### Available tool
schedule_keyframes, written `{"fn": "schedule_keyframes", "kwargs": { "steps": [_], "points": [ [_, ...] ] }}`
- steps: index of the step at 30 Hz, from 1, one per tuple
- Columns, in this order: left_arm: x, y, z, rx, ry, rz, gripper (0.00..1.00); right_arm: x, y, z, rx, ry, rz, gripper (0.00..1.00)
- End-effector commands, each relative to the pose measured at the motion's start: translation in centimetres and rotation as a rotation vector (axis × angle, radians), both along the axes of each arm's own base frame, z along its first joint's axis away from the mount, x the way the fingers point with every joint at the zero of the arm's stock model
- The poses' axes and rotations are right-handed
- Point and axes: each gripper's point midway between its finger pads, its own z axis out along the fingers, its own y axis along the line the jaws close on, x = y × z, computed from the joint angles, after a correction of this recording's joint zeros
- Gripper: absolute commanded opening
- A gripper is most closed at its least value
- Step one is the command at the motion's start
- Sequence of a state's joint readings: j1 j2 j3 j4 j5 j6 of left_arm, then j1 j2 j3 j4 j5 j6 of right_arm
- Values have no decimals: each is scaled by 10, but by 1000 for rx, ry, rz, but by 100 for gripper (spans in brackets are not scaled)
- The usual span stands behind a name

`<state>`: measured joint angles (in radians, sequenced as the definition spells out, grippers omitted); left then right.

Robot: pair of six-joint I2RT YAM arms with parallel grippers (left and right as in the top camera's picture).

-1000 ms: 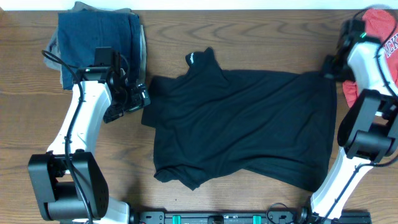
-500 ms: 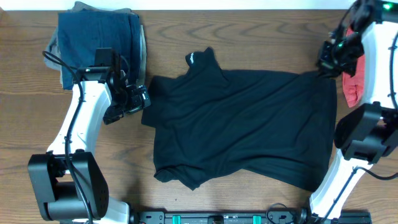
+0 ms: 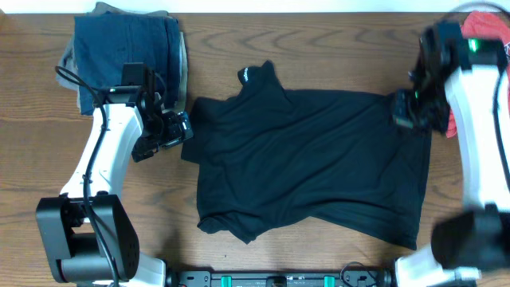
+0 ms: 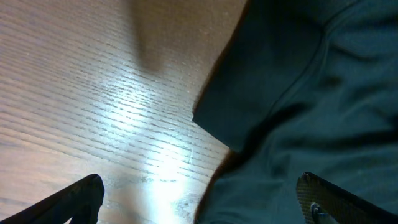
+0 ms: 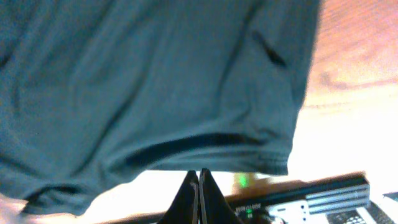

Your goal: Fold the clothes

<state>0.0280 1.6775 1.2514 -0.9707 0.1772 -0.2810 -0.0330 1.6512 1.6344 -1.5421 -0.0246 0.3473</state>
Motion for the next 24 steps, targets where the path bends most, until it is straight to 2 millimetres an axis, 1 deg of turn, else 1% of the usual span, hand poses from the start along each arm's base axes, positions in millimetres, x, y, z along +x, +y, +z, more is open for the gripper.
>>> {"fn": "schedule_keyframes", "kwargs": {
  "steps": [1,4,7,9,12,15,21,24],
  "points": [
    [-3,0,-3,1,16,-7,100,-35,-11,-15,-52,-13,-127,1],
    [-4,0,-3,1,17,-7,100,-59,-9,-37,-17,-23,-148,2],
    [-4,0,-3,1,17,-7,100,-86,-14,-66,-15,30,-187,2],
    [-4,0,-3,1,18,-7,100,-96,-18,-84,-12,66,-234,2],
    [-4,0,-3,1,18,-7,100,-101,-21,-107,35,85,-292,3],
    [-4,0,-3,1,18,-7,100,-106,-25,-125,86,108,-361,3],
    [-5,0,-3,1,21,-7,100,-114,-46,-153,107,133,-450,6],
    [-5,0,-3,1,21,-7,100,-112,-48,-166,150,141,-472,6]
  ]
}}
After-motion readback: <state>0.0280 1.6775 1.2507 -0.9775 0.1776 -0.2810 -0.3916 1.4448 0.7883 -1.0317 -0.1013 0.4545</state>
